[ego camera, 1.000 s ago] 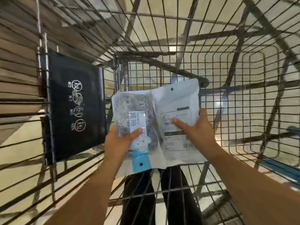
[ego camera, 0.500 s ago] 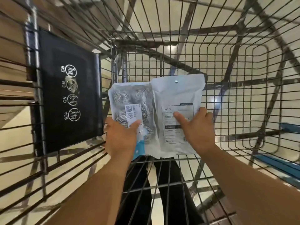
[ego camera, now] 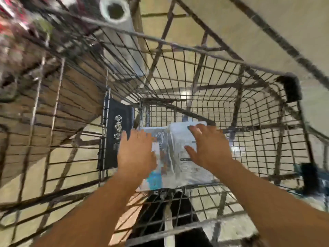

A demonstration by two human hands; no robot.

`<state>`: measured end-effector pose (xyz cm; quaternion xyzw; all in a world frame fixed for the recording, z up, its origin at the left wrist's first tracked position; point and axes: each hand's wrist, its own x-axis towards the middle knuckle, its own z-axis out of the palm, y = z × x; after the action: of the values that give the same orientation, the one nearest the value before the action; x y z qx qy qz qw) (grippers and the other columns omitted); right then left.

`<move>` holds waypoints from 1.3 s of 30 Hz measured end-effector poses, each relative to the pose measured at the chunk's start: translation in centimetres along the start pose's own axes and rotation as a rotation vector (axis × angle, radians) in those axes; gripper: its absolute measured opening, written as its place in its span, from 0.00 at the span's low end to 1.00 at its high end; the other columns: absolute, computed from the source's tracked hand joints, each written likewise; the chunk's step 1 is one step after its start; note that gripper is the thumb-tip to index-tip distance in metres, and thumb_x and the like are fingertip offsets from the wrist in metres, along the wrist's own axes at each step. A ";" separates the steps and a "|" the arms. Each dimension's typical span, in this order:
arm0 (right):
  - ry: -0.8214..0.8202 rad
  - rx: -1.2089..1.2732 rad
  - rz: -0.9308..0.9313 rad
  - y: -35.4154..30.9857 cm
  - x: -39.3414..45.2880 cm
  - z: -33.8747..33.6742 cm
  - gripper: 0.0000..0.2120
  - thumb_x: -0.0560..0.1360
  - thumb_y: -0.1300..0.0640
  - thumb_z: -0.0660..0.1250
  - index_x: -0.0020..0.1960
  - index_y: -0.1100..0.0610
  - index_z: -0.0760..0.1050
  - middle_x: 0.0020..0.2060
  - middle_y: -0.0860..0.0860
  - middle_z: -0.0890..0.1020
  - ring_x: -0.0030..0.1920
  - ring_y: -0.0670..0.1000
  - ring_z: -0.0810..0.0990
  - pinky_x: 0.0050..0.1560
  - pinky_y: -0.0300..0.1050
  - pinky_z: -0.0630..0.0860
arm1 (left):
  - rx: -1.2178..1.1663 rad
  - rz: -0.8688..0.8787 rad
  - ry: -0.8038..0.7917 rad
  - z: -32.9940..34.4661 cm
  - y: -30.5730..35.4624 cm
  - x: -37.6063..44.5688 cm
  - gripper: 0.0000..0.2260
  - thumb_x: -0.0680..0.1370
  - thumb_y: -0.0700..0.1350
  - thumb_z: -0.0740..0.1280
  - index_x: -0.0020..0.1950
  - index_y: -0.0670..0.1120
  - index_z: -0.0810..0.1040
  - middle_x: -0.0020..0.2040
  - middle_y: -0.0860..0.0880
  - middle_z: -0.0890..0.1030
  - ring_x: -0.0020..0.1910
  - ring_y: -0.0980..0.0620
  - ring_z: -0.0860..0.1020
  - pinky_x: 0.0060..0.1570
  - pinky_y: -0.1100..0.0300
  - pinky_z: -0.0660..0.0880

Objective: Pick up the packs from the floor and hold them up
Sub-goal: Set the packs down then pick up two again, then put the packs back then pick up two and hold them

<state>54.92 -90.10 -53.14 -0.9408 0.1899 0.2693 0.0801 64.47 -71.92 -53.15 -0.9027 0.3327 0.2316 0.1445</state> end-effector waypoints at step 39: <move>0.691 -0.306 -1.608 -62.9 -42.2 -21.8 0.32 0.76 0.38 0.64 0.77 0.49 0.69 0.70 0.53 0.76 0.70 0.60 0.74 0.60 0.61 0.77 | -0.117 -1.530 0.572 -1.1 -30.4 -74.9 0.29 0.71 0.61 0.65 0.65 0.46 0.81 0.63 0.40 0.81 0.64 0.37 0.78 0.62 0.39 0.74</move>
<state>57.44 -24.85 -9.11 -0.8186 -0.5529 -0.1451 0.0564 34.81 -10.05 -10.46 -0.9102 -0.3639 -0.1531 0.1249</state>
